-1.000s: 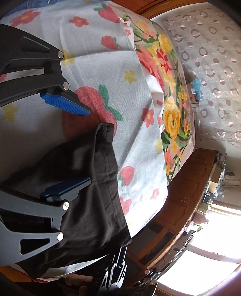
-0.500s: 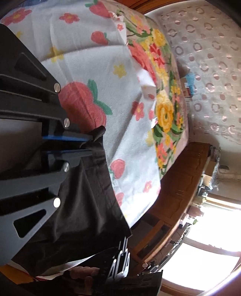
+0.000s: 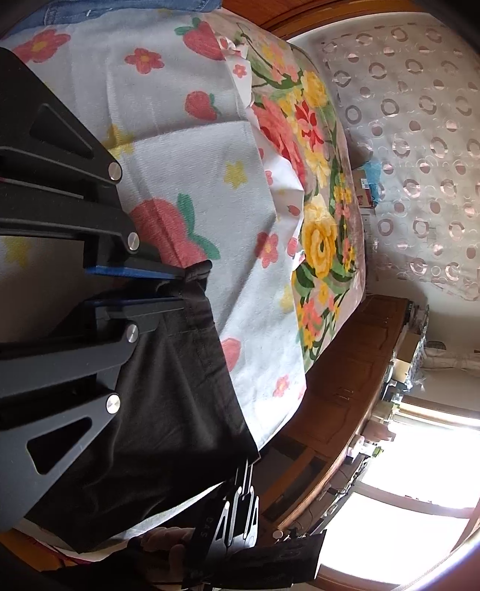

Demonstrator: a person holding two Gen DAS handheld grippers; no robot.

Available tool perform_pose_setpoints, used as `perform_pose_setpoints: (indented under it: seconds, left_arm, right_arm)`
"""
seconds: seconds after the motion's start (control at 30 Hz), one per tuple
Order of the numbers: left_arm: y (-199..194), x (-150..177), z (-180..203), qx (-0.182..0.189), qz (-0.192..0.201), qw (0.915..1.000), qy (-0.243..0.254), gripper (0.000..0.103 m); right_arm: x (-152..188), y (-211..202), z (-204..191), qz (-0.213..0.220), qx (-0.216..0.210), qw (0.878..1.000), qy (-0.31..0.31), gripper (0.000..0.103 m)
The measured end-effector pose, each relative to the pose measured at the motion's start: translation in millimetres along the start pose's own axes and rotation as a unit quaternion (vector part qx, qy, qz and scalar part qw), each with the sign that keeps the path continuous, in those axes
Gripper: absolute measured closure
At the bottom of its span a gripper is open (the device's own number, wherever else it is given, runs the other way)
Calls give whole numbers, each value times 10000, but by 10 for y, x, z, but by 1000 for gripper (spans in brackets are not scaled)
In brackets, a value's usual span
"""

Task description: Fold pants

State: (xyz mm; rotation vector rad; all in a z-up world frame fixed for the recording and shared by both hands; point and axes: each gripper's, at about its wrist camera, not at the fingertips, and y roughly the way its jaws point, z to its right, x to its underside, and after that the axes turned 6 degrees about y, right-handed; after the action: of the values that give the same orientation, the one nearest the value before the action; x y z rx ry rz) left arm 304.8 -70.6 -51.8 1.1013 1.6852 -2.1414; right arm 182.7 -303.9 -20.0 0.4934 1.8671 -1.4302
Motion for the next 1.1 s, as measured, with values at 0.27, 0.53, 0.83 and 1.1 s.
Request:
perform_pose_setpoints:
  seconds: [0.27,0.53,0.83,1.1]
  left_arm:
    - [-277,130,72,-120,124,9998,102,37]
    - [-575,314,323,-187,314,9990,268,25]
    - [-806,556,637,-256,340,9977,518,25]
    - [-951,821,824,-112,319,9980,528,25]
  right_arm:
    - [117,-354,-110,176,311,9992,186,70]
    - [564,-821,-356,380,453,9979,265,69]
    - [962,-1220,-532,523,405,9971,370,69]
    - [1289,-1428,-560,535,395,9964,528,69]
